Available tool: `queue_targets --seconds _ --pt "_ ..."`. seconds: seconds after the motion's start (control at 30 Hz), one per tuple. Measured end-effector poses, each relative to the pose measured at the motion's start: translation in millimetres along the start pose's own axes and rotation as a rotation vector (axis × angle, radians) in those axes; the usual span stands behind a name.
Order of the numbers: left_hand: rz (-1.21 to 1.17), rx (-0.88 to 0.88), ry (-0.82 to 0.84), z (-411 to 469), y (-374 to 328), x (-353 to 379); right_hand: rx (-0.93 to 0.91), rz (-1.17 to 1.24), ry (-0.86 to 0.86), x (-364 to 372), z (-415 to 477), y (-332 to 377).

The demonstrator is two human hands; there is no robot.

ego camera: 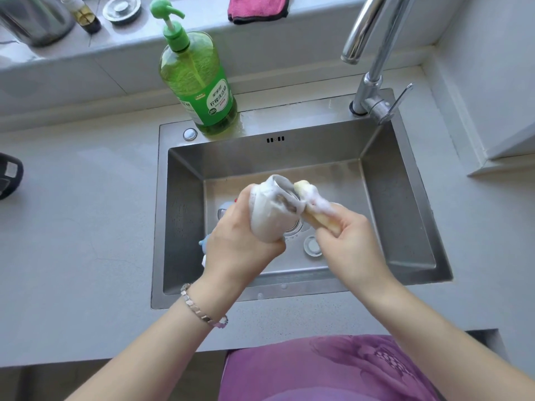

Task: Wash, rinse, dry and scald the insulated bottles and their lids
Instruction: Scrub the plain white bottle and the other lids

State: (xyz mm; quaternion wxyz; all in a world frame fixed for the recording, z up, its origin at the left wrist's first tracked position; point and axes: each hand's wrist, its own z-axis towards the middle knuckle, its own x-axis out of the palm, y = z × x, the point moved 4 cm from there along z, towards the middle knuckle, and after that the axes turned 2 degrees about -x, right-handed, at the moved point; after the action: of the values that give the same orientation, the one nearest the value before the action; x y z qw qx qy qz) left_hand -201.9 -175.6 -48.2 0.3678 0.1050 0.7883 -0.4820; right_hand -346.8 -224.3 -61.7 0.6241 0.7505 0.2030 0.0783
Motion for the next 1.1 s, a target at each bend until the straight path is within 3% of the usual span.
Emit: queue_targets --seconds 0.23,0.37,0.6,0.73,0.8,0.9,1.0,1.03,1.1 --pt "0.032 -0.001 0.001 2 16 -15 -0.015 -0.166 0.074 -23 1 13" --pt "0.142 0.059 0.034 -2 28 -20 -0.014 -0.315 0.339 -51 9 22" --pt "0.359 0.256 0.052 -4 32 -13 -0.253 -0.497 0.701 -46 6 23" --pt "0.42 0.395 0.073 -4 34 -5 -0.562 -0.885 0.567 -48 15 27" --pt "0.412 0.409 0.091 -6 35 -1 -0.548 -1.12 0.41 -51 22 32" --pt "0.42 0.384 0.046 -4 36 -1 -0.58 -1.378 0.37 -41 14 36" --pt "0.487 0.373 0.011 -2 38 0 -0.536 -1.313 0.55 -26 -2 34" --pt "0.504 0.384 0.016 -2 38 2 -0.555 -1.27 0.548 -23 -1 39" --pt "0.512 0.43 0.042 -3 35 4 -0.388 -1.165 0.532 -26 8 39"
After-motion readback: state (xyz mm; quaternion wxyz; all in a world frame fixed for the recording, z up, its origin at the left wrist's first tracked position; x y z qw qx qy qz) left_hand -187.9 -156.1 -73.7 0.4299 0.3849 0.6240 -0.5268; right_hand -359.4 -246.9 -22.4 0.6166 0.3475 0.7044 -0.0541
